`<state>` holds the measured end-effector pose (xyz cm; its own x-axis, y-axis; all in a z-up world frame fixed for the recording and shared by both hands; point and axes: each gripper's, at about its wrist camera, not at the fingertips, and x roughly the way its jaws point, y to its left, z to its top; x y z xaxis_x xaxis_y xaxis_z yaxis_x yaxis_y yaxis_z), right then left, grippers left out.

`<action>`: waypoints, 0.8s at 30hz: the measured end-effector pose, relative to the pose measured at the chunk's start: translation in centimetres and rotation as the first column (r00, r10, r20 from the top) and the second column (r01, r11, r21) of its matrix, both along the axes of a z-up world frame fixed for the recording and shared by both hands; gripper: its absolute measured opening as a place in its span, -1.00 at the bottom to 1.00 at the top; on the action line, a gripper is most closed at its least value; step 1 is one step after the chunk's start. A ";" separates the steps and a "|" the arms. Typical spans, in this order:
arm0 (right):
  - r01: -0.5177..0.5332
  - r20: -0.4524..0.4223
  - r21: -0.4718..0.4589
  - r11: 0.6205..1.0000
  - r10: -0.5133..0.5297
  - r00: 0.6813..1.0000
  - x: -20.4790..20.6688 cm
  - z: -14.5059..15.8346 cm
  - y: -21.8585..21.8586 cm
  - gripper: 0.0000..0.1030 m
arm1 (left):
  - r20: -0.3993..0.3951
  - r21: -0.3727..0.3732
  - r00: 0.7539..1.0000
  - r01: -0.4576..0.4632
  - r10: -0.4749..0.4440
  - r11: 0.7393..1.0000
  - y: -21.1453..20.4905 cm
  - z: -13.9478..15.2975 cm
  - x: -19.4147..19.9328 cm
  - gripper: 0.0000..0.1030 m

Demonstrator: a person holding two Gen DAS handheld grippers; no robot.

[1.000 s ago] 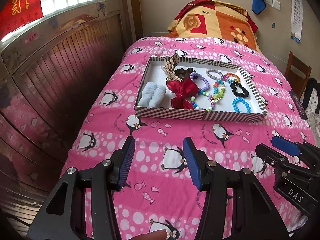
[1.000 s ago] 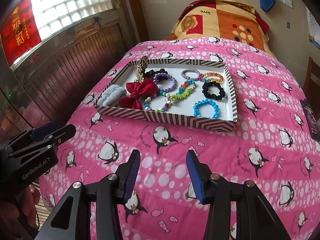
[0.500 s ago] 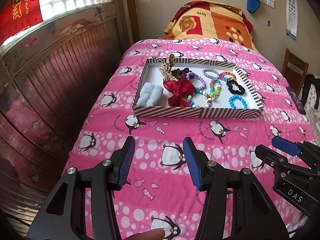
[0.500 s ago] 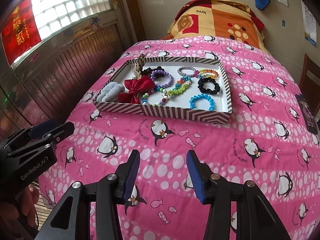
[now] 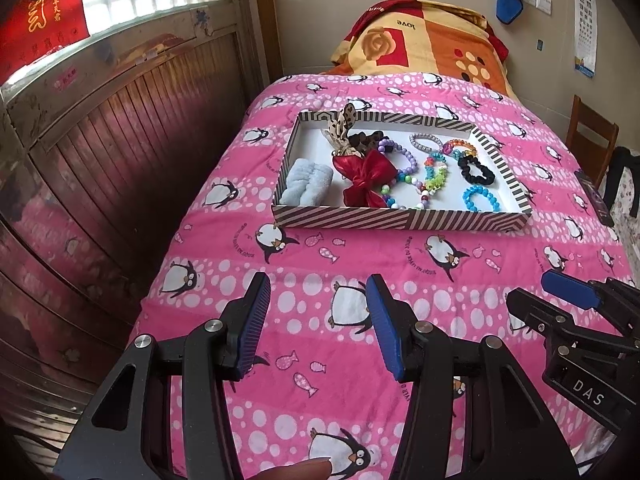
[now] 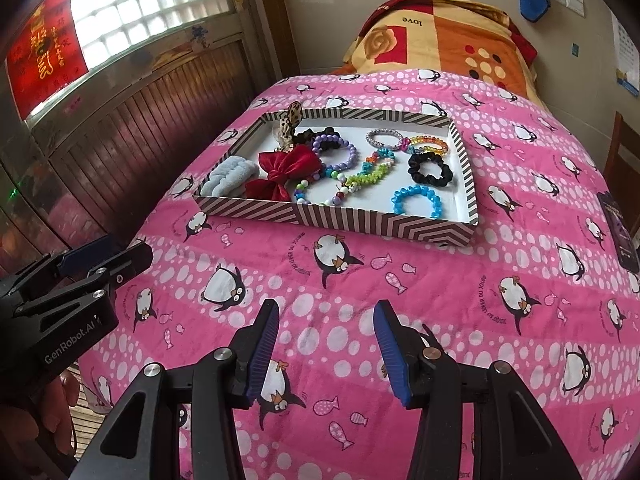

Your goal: Organize jewelry

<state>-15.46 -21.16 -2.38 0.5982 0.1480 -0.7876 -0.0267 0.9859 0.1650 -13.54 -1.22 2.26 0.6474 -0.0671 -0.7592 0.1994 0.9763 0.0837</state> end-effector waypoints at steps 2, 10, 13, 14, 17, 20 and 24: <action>-0.004 -0.003 0.001 1.000 0.004 1.000 0.0 -0.1 0.1 -0.08 | -0.002 0.000 1.000 0.000 0.000 1.000 0.0 0.0 0.0 -0.04; -0.008 -0.011 -0.004 1.000 0.008 1.000 0.1 -0.3 0.2 -0.08 | -0.010 0.002 1.000 0.001 -0.001 1.000 -0.1 -0.2 0.1 -0.04; -0.007 -0.013 -0.005 1.000 0.006 1.000 0.1 -0.3 0.1 -0.08 | -0.012 0.002 1.000 0.001 -0.001 1.000 -0.1 -0.3 0.1 -0.04; -0.006 -0.015 -0.005 1.000 0.006 1.000 0.2 -0.3 0.1 -0.08 | -0.014 0.003 1.000 0.001 -0.001 1.000 -0.1 -0.3 0.1 -0.04; -0.007 -0.022 -0.004 1.000 0.007 1.000 0.2 -0.5 0.0 -0.08 | -0.018 0.005 1.000 0.002 -0.002 1.000 -0.2 -0.5 0.2 -0.04; -0.007 -0.028 -0.001 1.000 0.007 1.000 0.2 -0.7 -0.2 -0.07 | -0.026 0.004 1.000 0.002 -0.002 1.000 -0.4 -0.6 0.3 -0.04; -0.004 -0.034 -0.001 1.000 0.004 0.999 0.3 -0.9 -0.5 -0.07 | -0.036 0.007 0.999 0.002 -0.002 1.000 -0.6 -0.8 0.5 -0.04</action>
<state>-15.16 -21.62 -3.25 0.5701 0.1499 -0.8078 -0.0254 0.9860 0.1651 -13.05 -1.81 1.42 0.6197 -0.0630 -0.7823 0.2042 0.9754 0.0832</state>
